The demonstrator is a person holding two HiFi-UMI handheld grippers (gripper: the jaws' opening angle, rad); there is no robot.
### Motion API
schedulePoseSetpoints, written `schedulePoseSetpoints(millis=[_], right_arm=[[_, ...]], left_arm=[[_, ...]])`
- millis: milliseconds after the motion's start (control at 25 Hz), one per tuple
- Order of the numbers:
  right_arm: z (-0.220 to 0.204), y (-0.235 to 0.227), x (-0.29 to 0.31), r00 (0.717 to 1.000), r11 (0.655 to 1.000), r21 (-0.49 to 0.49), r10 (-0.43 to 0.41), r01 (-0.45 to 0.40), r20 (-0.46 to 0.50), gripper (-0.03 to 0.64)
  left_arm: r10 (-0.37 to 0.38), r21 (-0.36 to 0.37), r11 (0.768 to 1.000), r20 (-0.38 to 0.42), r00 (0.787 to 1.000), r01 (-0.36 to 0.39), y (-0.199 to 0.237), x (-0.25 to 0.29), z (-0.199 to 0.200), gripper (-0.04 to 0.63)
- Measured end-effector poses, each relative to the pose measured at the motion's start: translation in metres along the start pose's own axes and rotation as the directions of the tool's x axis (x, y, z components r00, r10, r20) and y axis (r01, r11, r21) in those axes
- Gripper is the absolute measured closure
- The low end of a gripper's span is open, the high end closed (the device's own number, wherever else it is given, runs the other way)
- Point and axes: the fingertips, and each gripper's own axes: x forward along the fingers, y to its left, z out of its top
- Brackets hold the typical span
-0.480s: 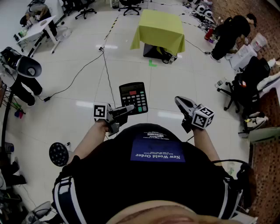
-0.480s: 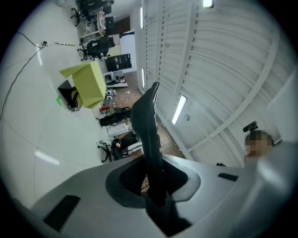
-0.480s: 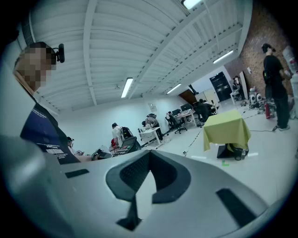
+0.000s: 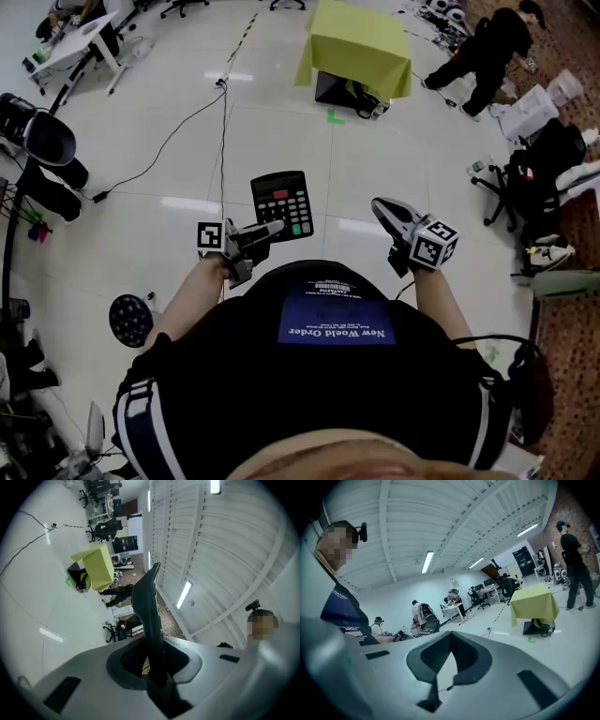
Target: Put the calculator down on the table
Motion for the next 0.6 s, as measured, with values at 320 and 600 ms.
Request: schedulePoseSetpoints(millis=[320, 600], right_arm=[[-0.005, -0.047, -0.013, 0.999, 1.000, 0.023, -0.016, 0.016, 0.032, 0.630], [0.060, -0.140, -0.001, 0.999, 1.000, 0.013, 0.015, -0.015, 0.043, 0.629]], left_arm=[[0.016, 0.005, 1.000, -0.023, 1.000, -0.016, 0.023, 0.035, 0.011, 0.512], [0.022, 0.048, 0.999, 0.018, 1.000, -0.023, 0.021, 0.111, 0.104, 0.512]])
